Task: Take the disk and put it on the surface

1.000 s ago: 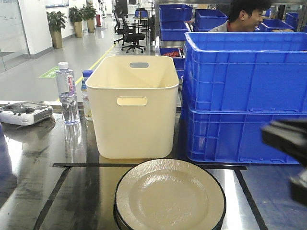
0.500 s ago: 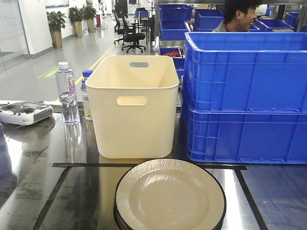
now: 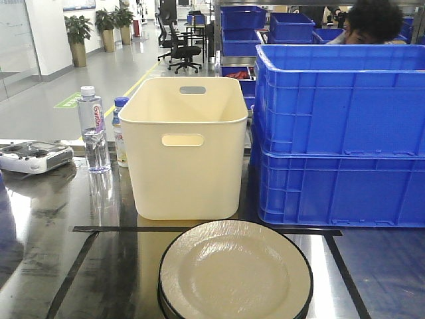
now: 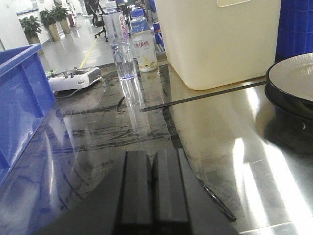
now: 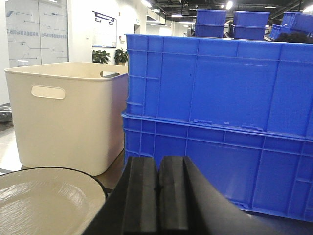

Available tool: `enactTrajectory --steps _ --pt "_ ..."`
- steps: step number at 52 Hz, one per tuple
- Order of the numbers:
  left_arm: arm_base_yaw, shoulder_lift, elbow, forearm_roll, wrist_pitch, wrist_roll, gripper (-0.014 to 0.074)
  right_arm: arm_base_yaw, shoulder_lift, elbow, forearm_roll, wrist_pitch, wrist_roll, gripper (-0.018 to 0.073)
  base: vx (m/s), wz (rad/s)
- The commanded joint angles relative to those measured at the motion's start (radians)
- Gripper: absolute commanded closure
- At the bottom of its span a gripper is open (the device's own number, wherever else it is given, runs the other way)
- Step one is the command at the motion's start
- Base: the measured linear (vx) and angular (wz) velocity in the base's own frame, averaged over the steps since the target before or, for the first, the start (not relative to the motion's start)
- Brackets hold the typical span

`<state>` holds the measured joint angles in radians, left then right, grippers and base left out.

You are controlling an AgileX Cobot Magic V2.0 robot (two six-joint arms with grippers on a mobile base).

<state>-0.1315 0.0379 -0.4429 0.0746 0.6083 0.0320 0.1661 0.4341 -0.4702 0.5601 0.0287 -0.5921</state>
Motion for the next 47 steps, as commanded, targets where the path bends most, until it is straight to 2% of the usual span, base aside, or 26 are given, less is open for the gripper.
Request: enactTrajectory --steps 1,5,10,13,17,24,27,32,47 --pt "0.001 0.017 -0.023 -0.006 -0.075 -0.001 0.0598 -0.002 0.005 -0.027 0.000 -0.077 0.000 0.0568 0.00 0.00" --pt "0.001 0.017 -0.023 -0.006 -0.079 -0.001 0.0598 -0.002 0.005 -0.027 0.000 -0.078 0.000 0.0568 0.00 0.00" --pt "0.001 0.002 0.016 -0.009 -0.185 -0.001 0.0598 -0.002 0.005 -0.027 0.000 -0.078 0.000 0.0568 0.00 0.00" --pt "0.001 -0.025 0.069 -0.046 -0.269 -0.001 0.0598 -0.002 0.005 -0.027 0.000 -0.078 0.000 0.0568 0.00 0.00" --pt "0.005 -0.073 0.168 -0.056 -0.336 -0.001 0.0598 -0.002 0.005 -0.027 0.000 -0.078 0.000 0.0568 0.00 0.00" --pt "0.012 -0.065 0.310 -0.060 -0.366 -0.009 0.0598 -0.002 0.002 -0.027 0.000 -0.080 0.000 0.0568 0.00 0.00" --pt "0.012 -0.065 0.377 -0.061 -0.439 -0.012 0.0598 -0.002 0.005 -0.027 0.000 -0.080 0.000 0.0568 0.00 0.00" --pt "0.012 -0.065 0.494 -0.075 -0.663 -0.013 0.0598 -0.002 0.005 -0.027 0.000 -0.082 0.000 0.0568 0.00 0.00" --pt "0.012 -0.064 0.483 -0.067 -0.686 -0.011 0.0598 -0.002 0.005 -0.027 0.000 -0.078 0.000 0.0568 0.00 0.00"
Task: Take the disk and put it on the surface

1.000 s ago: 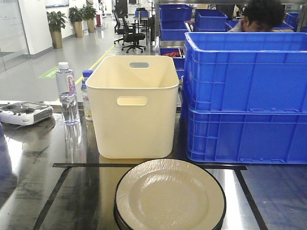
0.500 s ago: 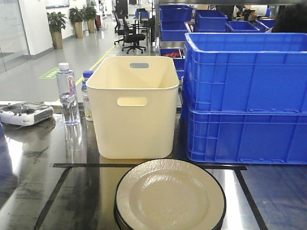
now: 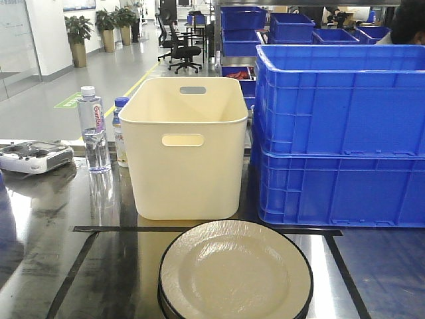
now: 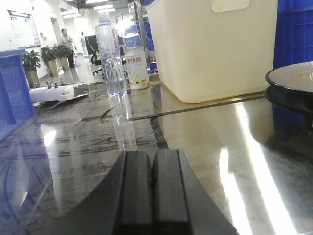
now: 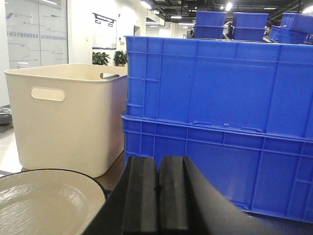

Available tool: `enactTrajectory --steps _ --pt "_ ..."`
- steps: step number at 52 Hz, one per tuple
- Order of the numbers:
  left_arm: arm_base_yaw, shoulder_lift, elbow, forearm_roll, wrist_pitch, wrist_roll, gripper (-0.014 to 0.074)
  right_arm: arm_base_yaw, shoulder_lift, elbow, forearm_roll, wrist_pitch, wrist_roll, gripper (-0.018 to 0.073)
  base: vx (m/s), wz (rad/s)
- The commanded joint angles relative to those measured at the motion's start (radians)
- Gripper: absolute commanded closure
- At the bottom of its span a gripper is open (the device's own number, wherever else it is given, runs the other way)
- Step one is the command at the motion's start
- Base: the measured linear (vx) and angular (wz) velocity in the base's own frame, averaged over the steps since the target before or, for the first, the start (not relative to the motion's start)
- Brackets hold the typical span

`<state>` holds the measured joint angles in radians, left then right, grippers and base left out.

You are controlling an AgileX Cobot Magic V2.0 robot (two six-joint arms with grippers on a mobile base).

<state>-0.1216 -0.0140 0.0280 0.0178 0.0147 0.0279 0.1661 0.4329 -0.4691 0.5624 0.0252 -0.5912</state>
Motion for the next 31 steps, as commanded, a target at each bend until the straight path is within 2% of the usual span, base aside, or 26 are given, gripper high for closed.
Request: enactTrajectory --steps 1,31 --pt "0.002 -0.012 0.012 -0.010 -0.091 -0.006 0.0598 -0.002 0.006 -0.028 -0.002 -0.074 -0.001 0.0568 0.00 0.00" --pt "0.002 -0.012 0.012 -0.010 -0.091 -0.006 0.0598 -0.002 0.006 -0.028 -0.002 -0.072 -0.001 0.0568 0.00 0.00"
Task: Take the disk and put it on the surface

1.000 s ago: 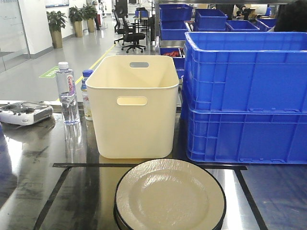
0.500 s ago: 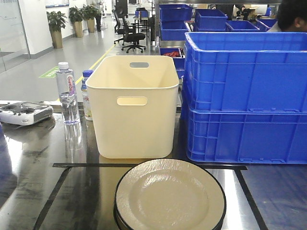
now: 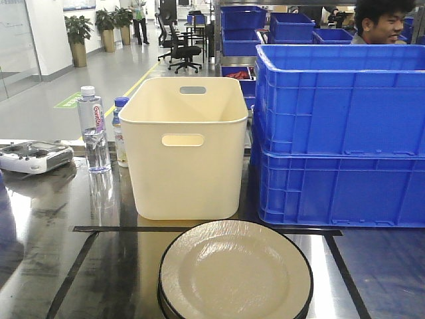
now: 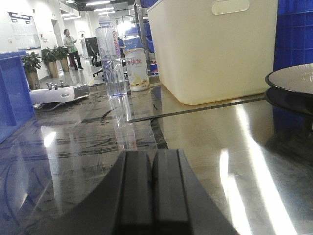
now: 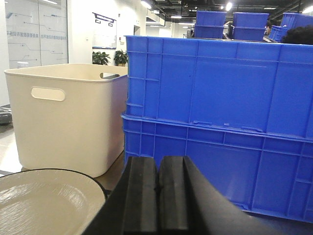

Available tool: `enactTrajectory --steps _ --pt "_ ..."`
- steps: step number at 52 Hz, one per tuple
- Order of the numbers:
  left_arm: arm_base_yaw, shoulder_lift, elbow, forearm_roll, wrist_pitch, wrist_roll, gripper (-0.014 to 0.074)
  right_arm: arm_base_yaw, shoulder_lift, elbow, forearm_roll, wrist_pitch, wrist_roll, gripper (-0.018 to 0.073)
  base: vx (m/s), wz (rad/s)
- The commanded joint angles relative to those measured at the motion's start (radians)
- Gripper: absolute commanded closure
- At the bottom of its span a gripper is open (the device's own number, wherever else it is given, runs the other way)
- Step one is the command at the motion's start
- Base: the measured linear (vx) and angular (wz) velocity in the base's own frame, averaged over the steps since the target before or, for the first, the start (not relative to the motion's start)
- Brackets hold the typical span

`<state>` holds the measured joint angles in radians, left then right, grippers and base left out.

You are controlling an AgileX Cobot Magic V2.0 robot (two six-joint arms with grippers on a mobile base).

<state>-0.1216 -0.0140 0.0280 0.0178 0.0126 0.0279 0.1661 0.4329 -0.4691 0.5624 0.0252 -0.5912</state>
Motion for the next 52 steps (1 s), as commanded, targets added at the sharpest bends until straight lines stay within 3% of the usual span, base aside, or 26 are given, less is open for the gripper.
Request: enactTrajectory --steps 1,21,27,33,37,47,52 --pt "0.002 -0.012 0.012 -0.010 -0.089 -0.006 0.0598 -0.002 0.006 -0.028 -0.002 -0.072 -0.001 0.0568 0.00 0.00" --pt "0.002 -0.012 0.012 -0.010 -0.089 -0.006 0.0598 -0.002 0.006 -0.028 -0.032 -0.073 0.008 0.0568 0.00 0.00" --pt "0.002 -0.012 0.012 -0.010 -0.089 -0.006 0.0598 -0.002 0.006 -0.028 -0.242 -0.034 0.189 0.0568 0.00 0.00" --pt "0.002 -0.012 0.012 -0.010 -0.089 -0.006 0.0598 -0.002 0.005 -0.027 -0.481 0.016 0.487 0.0568 0.00 0.00" --pt "0.002 -0.012 0.012 -0.010 -0.089 -0.006 0.0598 -0.003 -0.007 0.011 -0.562 0.017 0.605 0.0568 0.00 0.00" --pt "0.002 -0.012 0.012 -0.010 -0.089 -0.006 0.0598 -0.004 -0.152 0.263 -0.594 -0.025 0.615 0.0568 0.00 0.00" --pt "0.002 -0.012 0.012 -0.010 -0.089 -0.006 0.0598 -0.049 -0.234 0.382 -0.592 -0.032 0.622 0.0568 0.00 0.00"
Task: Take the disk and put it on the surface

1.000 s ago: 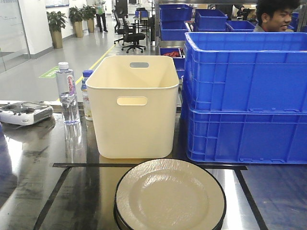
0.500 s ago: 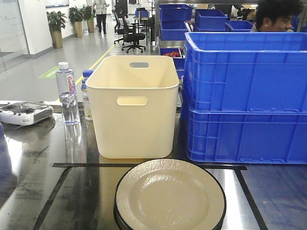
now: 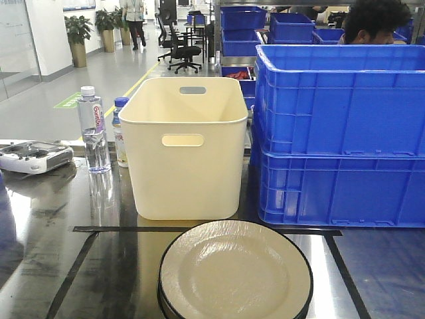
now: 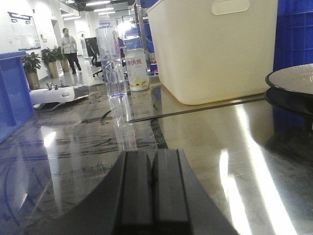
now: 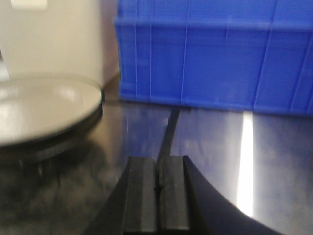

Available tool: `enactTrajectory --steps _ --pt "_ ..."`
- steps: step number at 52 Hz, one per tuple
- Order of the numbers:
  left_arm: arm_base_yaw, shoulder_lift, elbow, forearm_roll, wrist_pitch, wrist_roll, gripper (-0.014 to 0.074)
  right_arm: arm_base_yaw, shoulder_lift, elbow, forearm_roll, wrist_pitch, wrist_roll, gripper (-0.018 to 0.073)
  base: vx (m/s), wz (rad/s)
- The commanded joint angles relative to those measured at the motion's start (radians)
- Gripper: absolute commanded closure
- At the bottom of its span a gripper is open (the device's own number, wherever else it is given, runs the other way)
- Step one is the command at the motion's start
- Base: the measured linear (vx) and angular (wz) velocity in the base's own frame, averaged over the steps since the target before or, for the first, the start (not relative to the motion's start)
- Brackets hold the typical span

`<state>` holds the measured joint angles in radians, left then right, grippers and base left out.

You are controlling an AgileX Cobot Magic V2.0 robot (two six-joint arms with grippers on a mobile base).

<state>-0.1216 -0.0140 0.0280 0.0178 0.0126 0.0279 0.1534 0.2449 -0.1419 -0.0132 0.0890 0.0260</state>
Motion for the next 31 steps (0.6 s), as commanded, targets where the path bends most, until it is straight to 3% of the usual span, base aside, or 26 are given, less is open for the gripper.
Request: enactTrajectory --steps 1,12,31 --pt "0.002 -0.012 0.012 -0.010 -0.089 -0.006 0.0598 -0.054 -0.064 0.077 -0.015 -0.089 0.013 0.0568 0.00 0.00" --pt "0.002 -0.012 0.012 -0.010 -0.089 -0.006 0.0598 -0.215 -0.245 0.194 -0.015 -0.096 0.054 0.0568 0.00 0.00" --pt "0.002 -0.011 0.012 -0.010 -0.088 -0.006 0.0598 -0.227 -0.267 0.191 -0.039 -0.067 0.051 0.0568 0.00 0.00"
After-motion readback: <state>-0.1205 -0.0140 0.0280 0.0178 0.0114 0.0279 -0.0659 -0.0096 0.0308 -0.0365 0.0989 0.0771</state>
